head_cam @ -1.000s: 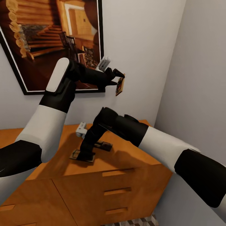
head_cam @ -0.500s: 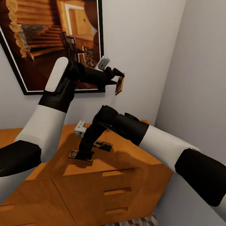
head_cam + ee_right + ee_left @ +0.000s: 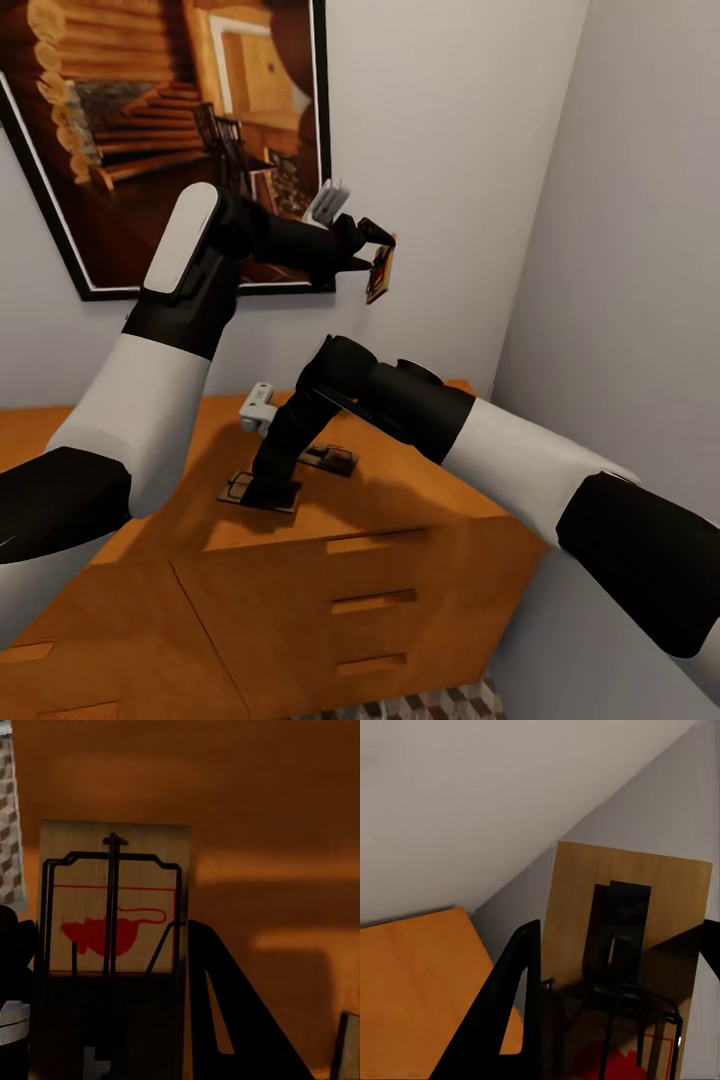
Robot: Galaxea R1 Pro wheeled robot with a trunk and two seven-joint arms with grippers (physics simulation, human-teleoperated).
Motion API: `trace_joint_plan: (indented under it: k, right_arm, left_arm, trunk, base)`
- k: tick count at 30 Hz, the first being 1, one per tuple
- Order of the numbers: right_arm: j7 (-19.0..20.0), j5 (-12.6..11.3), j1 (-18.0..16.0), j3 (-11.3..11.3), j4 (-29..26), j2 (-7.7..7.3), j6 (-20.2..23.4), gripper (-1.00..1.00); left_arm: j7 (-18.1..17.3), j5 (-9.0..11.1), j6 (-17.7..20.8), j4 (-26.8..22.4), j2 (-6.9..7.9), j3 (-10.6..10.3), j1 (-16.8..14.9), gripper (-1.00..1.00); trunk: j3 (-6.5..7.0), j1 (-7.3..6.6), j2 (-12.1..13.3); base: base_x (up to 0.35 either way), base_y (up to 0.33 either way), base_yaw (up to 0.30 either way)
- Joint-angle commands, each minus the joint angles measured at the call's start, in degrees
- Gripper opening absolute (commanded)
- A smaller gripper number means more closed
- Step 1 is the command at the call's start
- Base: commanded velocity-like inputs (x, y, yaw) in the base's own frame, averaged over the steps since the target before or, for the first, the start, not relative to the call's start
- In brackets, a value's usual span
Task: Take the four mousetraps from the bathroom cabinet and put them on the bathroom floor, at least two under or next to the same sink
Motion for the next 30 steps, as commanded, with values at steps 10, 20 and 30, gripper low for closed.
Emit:
trace_joint_plan:
  k: [10,20,30]
  right_arm:
    - [0.05,-0.02,-0.07,0.05,0.11,0.01,0.29,-1.0]
    - [-0.19,0.11,0.13,0.24,0.19,-0.21,0.21,-1.0]
    - [-0.23,0.33,0.22,0.33,-0.24,-6.52,0.2,-1.0]
  left_arm:
    - [0.68,0.44,0.15,0.03,1.67,-0.07,-0.05,-1.0]
    - [0.75,0.44,0.37,-0.42,4.39,-0.16,-0.05,-1.0]
    - [0.86,0.42,0.49,-0.32,9.66,-6.3,-0.05,-1.0]
  trunk:
    - [-0.06,-0.03,-0.03]
    - [-0.06,-0.03,-0.03]
    - [-0.06,-0.03,-0.03]
  base:
    - [-0.316,0.0,0.0]
    - [-0.334,0.0,0.0]
    - [-0.334,0.0,0.0]
